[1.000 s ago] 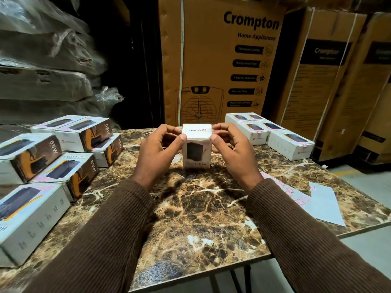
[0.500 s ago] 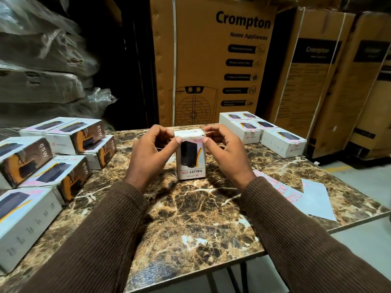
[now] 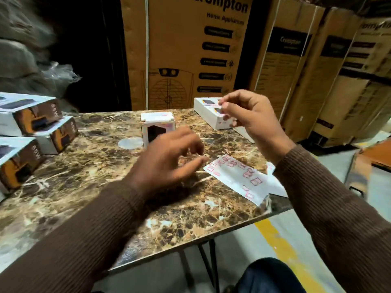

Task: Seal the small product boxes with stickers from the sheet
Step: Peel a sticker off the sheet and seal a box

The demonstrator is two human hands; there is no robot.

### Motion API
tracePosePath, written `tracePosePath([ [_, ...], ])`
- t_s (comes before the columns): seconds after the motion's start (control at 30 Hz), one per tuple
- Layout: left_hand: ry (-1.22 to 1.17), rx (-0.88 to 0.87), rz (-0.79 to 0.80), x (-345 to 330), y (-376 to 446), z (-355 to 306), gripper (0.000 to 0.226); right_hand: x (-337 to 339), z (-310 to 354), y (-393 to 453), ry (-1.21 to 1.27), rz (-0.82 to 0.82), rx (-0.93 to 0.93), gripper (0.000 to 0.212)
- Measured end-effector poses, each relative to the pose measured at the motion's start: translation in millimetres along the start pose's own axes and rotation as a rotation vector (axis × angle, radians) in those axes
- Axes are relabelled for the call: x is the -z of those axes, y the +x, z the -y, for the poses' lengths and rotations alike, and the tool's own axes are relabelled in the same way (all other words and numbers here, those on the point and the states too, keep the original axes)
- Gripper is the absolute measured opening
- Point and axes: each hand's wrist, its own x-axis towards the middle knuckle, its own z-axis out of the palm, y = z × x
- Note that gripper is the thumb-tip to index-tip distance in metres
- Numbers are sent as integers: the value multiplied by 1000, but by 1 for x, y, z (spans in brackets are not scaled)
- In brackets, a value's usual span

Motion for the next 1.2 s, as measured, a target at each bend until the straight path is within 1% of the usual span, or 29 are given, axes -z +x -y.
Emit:
tracePosePath([
  [0.1, -70, -28, 246, -26, -1, -11, 32, 41, -24, -13, -211, 246, -66, 11],
  [0.2, -93, -17, 403, -34, -2, -18, 51, 67, -43, -26, -494, 458, -65, 18],
  [0.27, -69, -12, 482, -35, -4, -20, 60, 75, -49, -34, -640, 541, -35, 22],
  [0.37, -15, -12, 566, -39, -6, -22, 65, 81, -54, -40, -752, 593, 3, 21],
  [0.5, 0, -8, 581, -38, -6, -25, 66, 82, -58, -43, -737, 609, 41, 16],
  [0.7, -12, 3, 594, -38, -5, -27, 64, 76, -53, -44, -738, 718, 81, 16],
  [0.87, -22, 12, 598, -37, -5, -27, 63, 76, -53, -42, -775, 760, 96, 11],
  [1.03, -25, 17, 589, -39, -6, -26, 63, 73, -52, -45, -835, 737, 168, 7],
  [1.13, -26, 21, 588, -39, -6, -27, 64, 74, -53, -47, -822, 708, 149, 8],
  [1.2, -24, 23, 588, -39, -6, -27, 63, 78, -52, -47, -783, 717, 119, 10],
])
